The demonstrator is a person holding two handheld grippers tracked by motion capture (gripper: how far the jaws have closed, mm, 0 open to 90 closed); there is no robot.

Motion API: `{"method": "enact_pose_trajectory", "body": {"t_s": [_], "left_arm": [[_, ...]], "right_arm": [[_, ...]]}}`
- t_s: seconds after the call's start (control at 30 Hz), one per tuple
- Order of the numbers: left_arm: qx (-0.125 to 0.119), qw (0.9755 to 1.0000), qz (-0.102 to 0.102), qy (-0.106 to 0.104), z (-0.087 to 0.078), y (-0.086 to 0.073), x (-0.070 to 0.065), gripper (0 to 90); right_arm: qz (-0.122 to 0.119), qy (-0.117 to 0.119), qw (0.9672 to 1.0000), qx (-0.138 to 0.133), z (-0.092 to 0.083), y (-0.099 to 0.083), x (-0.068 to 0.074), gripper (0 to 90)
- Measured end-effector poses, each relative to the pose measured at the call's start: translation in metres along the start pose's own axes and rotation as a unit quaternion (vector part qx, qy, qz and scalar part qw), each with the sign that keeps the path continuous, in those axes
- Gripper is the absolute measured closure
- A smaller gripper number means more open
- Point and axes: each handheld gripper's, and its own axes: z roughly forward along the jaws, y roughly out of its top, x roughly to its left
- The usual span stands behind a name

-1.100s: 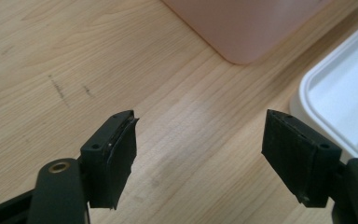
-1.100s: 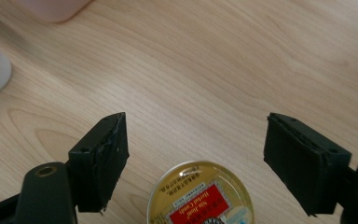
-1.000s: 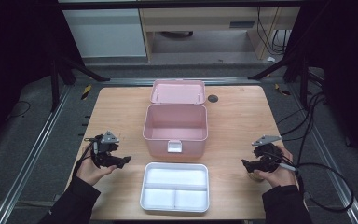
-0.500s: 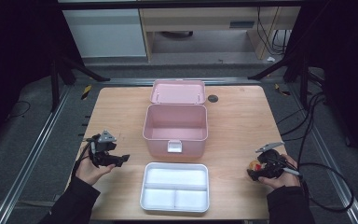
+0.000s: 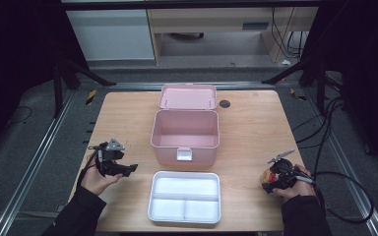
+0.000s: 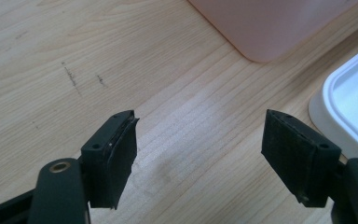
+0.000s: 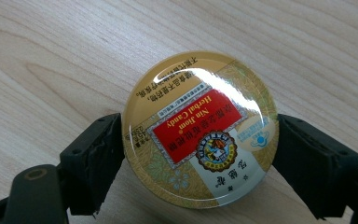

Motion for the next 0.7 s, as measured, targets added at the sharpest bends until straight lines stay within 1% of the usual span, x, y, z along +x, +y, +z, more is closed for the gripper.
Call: {"method": "enact_pose_trajectory", "body": {"t_s": [0.23, 0.33, 0.43, 0.53, 0.57, 0.6, 0.7], "left_arm": [[0.006, 1.0000, 0.002, -0.004, 0.003, -0.001, -0.001, 26.1], [0.008, 1.0000, 0.002, -0.004, 0.005, -0.001, -0.001, 26.1], [0.007, 1.0000, 0.001, -0.005, 0.004, -0.001, -0.001, 26.1], [0.007, 1.0000, 0.001, -0.006, 0.004, -0.001, 0.000, 26.2], [0.008, 1.0000, 0.002, -0.006, 0.004, -0.001, 0.000, 26.2], [0.008, 0.9999, 0.002, -0.006, 0.004, -0.001, -0.001, 26.2], [0.008, 0.9999, 0.005, -0.007, 0.004, -0.001, -0.001, 26.2]], "right_arm": [[-0.004, 0.009, 0.9998, 0.015, 0.007, 0.003, -0.003, 19.7], [-0.010, 0.008, 0.9998, 0.018, 0.006, 0.004, -0.002, 20.3], [-0.007, 0.006, 0.9998, 0.019, 0.005, 0.005, -0.003, 20.4], [-0.005, 0.009, 0.9999, 0.009, -0.001, 0.006, -0.003, 20.5], [-0.009, 0.009, 0.9999, 0.004, -0.003, 0.006, -0.003, 20.5], [-0.006, 0.009, 0.9999, 0.000, -0.006, 0.007, -0.002, 20.5], [-0.009, 0.015, 0.9998, -0.011, -0.012, 0.011, -0.002, 20.5]]}}
